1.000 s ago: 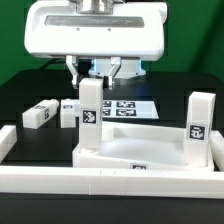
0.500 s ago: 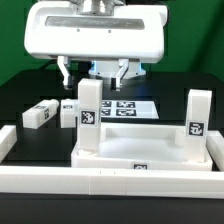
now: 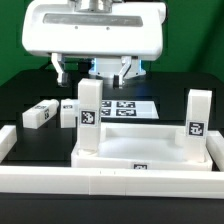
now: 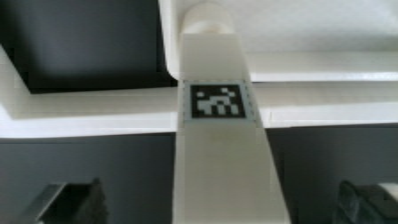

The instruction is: Assemble desk

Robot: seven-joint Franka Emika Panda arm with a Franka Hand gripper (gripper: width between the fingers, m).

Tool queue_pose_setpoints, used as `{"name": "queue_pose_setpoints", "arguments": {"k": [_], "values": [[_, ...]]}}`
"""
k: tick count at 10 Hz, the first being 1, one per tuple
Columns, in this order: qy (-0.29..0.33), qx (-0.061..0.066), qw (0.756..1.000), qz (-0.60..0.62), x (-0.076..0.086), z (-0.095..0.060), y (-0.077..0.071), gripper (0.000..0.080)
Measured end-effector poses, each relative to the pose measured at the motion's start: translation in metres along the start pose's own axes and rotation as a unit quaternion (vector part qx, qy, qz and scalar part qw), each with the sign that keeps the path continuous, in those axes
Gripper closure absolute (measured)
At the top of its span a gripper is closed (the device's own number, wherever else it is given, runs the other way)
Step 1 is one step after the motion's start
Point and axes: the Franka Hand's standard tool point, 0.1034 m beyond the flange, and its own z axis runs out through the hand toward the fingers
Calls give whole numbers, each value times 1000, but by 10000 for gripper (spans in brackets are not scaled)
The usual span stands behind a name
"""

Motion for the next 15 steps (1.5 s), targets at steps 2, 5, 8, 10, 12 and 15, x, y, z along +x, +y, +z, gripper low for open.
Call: {"name": "queue_pose_setpoints", "arguments": {"k": [2,5,8,10,12,15], "values": [[-6,8,1000,4,15,-12,1,151],[-22,13,1000,4,11,-8,-2,151],[-99,32,995,5,-2,0,-3,151],[-167,48,985,2,-2,3,-1,151],[-215,50,975,-7,9,8,1,151],[-217,35,975,-22,9,15,-1,151]]}}
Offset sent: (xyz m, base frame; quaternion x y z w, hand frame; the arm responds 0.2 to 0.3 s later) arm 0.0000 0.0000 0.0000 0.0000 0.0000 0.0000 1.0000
